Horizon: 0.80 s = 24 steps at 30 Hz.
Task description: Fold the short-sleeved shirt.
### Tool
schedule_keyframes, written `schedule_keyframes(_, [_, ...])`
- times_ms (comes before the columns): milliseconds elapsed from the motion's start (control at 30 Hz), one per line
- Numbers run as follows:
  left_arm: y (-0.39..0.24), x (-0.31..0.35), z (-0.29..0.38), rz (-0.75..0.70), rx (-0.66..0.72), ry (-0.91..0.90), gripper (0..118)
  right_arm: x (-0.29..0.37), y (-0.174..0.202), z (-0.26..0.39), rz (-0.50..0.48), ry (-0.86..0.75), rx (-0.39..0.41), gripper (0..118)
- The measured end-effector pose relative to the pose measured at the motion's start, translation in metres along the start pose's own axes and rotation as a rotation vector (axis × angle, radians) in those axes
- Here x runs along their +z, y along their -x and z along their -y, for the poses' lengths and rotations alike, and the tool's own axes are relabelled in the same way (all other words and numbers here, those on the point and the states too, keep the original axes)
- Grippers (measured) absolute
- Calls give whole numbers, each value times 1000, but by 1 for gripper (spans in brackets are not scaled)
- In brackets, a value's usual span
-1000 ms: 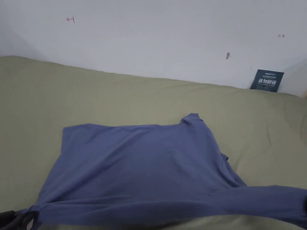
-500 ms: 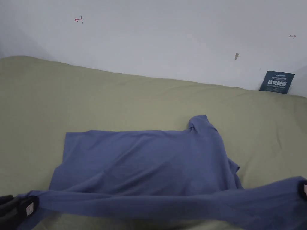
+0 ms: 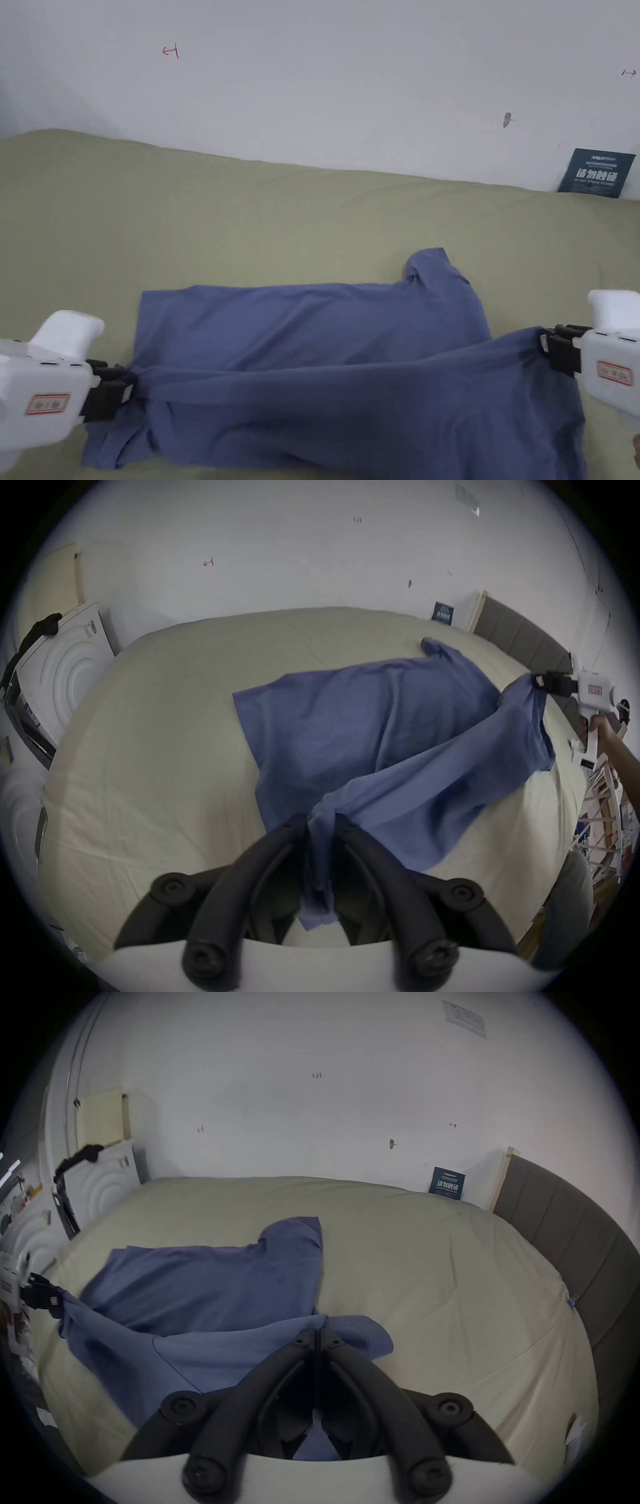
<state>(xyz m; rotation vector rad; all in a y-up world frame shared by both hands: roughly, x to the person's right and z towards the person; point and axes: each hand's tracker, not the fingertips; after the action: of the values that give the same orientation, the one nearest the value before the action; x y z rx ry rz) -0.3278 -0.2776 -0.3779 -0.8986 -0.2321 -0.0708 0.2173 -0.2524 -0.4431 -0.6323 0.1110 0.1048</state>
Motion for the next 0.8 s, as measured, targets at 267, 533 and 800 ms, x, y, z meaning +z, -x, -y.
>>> schedule_keyframes(267, [-16,44,6,0,93,-131,64,32,8,-14,21,-78,-50,71])
schedule_keyframes(533, [-74,99,42,-131,227,-353,0,129,67,39,-82,-161,-177,3])
schedule_keyframes(800, [-99,88,121,-246,260,-282,0,166,97,116,-94,-61,-168,1])
